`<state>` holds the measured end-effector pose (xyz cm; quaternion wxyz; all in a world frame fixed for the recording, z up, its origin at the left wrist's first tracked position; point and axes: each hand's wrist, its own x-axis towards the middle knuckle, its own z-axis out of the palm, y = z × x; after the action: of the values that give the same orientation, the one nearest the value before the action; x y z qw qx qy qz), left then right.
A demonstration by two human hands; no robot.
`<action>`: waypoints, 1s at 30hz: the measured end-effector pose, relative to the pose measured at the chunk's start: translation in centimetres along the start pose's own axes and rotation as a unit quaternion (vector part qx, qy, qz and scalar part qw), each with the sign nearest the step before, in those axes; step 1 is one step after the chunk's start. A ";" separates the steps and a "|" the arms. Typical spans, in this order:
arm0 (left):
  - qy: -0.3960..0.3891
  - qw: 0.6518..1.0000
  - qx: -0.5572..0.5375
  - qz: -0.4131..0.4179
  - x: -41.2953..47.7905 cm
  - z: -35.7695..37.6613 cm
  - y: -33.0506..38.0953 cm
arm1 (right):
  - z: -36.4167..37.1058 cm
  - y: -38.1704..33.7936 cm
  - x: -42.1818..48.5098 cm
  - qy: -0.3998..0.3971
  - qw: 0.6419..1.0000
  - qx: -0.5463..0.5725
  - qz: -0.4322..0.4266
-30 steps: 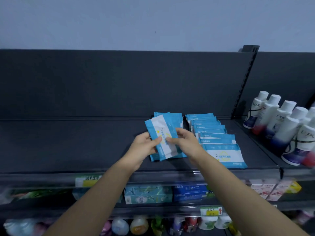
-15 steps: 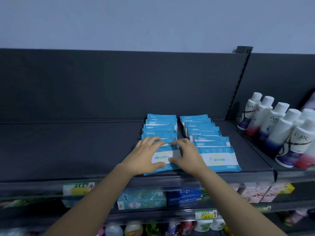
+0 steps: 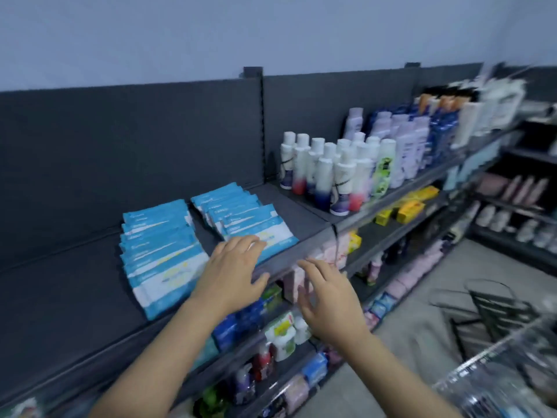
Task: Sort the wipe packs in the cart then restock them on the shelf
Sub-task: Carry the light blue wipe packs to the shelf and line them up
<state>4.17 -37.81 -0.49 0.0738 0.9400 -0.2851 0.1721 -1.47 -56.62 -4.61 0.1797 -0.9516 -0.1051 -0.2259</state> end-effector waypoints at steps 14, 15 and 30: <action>-0.099 0.946 -0.046 0.305 5.6 11.5 32.1 | -11.7 19.1 -28.7 -0.136 0.818 -0.043 0.558; -0.117 0.939 -0.049 0.319 5.8 13.2 34.3 | -12.0 20.4 -30.4 -0.139 0.802 -0.040 0.579; -0.413 0.843 -0.086 0.333 8.6 50.3 57.5 | 0.5 46.6 -42.7 -0.091 0.664 0.109 0.734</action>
<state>-7.29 -101.65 -41.77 -0.0318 0.7624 -0.5988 -0.2434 -25.61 -104.02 -38.75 0.3792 -0.7103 0.5875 0.0803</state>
